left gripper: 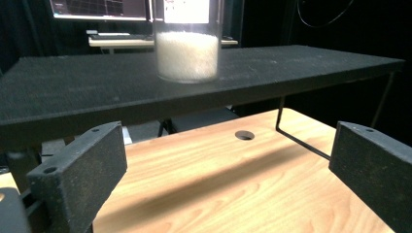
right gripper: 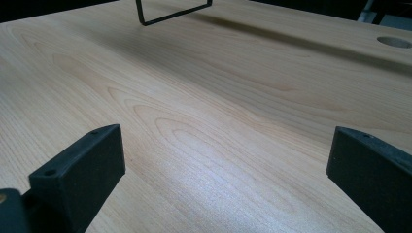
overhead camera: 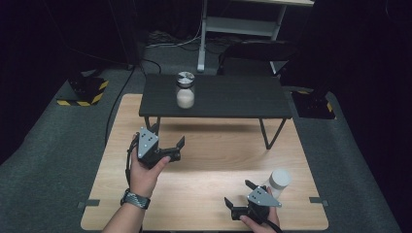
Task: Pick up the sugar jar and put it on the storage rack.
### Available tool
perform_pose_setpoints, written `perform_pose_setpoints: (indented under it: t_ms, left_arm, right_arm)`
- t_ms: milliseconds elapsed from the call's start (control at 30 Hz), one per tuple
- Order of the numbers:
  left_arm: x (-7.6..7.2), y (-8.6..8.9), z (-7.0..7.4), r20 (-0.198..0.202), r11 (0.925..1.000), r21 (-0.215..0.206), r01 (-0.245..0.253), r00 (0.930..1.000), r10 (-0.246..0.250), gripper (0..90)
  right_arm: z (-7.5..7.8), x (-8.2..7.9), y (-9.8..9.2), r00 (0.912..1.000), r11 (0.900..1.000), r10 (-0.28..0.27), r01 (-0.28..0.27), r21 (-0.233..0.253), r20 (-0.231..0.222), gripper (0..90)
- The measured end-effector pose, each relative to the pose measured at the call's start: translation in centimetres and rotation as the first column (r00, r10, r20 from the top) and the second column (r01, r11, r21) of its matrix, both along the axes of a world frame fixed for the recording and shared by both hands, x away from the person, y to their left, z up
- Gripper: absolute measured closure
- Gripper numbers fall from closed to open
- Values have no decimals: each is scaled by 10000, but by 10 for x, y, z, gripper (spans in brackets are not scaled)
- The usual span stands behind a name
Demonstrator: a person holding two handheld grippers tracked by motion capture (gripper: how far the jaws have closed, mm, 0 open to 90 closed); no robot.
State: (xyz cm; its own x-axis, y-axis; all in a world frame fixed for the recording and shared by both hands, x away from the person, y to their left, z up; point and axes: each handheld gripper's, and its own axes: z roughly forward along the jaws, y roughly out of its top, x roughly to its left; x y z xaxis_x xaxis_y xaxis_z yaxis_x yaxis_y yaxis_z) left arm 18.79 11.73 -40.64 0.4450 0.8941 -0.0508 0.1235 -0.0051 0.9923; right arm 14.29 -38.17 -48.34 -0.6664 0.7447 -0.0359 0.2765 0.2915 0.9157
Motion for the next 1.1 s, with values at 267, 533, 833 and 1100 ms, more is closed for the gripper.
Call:
perform_pose_setpoints:
  t_ms: [267,533,833,1100]
  left_arm:
    - [-15,2,-16,-103,9995,-25,305,9995,-305,2]
    - [-25,5,-32,-399,9989,-38,460,9981,-461,2]
    - [-38,8,-50,-737,9975,82,697,9949,-689,2]
    - [-48,10,-65,-1062,9968,131,784,9914,-766,2]
  right_arm:
    - [0,0,0,10000,10000,6,-6,-21,29,3]
    - [0,-1,1,10000,10000,8,-8,-59,63,3]
    - [0,-1,1,10000,10000,13,-12,-87,62,3]
    - [0,-1,2,10000,9999,8,-8,-108,83,2]
